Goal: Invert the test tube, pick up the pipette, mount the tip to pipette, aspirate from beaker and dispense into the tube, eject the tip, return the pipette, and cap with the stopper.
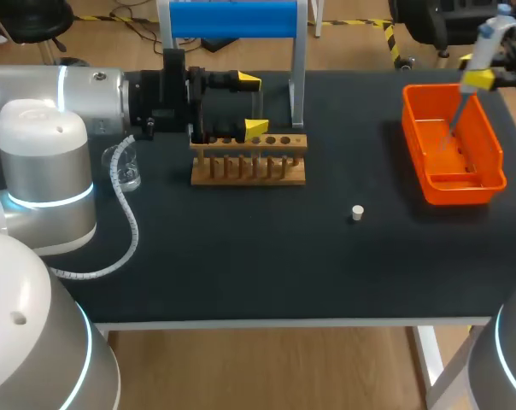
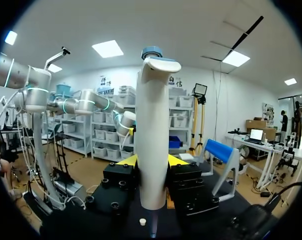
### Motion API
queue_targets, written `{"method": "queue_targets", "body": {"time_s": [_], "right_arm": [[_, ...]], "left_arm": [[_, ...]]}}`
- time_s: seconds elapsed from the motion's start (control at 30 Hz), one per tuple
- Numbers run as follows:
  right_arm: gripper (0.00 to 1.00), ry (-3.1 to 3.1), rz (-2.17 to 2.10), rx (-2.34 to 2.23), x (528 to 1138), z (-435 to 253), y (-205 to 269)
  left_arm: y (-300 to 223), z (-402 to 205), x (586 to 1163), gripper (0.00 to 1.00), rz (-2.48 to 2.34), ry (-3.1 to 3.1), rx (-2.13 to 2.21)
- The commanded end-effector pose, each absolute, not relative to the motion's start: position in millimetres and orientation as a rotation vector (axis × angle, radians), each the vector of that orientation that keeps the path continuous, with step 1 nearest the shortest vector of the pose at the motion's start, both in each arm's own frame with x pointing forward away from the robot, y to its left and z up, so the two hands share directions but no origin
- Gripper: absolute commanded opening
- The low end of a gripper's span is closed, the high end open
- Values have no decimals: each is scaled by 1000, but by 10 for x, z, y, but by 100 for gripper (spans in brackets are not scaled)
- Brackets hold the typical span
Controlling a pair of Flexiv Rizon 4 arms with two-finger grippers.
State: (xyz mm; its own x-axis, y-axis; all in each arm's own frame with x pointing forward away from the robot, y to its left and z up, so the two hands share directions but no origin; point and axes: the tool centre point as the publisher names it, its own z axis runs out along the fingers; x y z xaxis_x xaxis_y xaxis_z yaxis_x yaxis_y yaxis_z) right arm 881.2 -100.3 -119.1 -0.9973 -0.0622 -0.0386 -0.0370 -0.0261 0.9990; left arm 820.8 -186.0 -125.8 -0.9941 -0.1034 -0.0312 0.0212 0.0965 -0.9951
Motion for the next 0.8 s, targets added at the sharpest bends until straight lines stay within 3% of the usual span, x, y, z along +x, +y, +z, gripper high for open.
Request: {"method": "queue_targets", "body": {"time_s": [0.03,0.8], "right_arm": [[0,-2163,-2248,114,8890,-1285,-1469],[0,-2158,-2259,84,9023,-1617,-1689]], "left_arm": [[-1865,-1259,8207,100,-2049,2254,-87],[-1865,-1259,8207,100,-2049,2254,-87]]}}
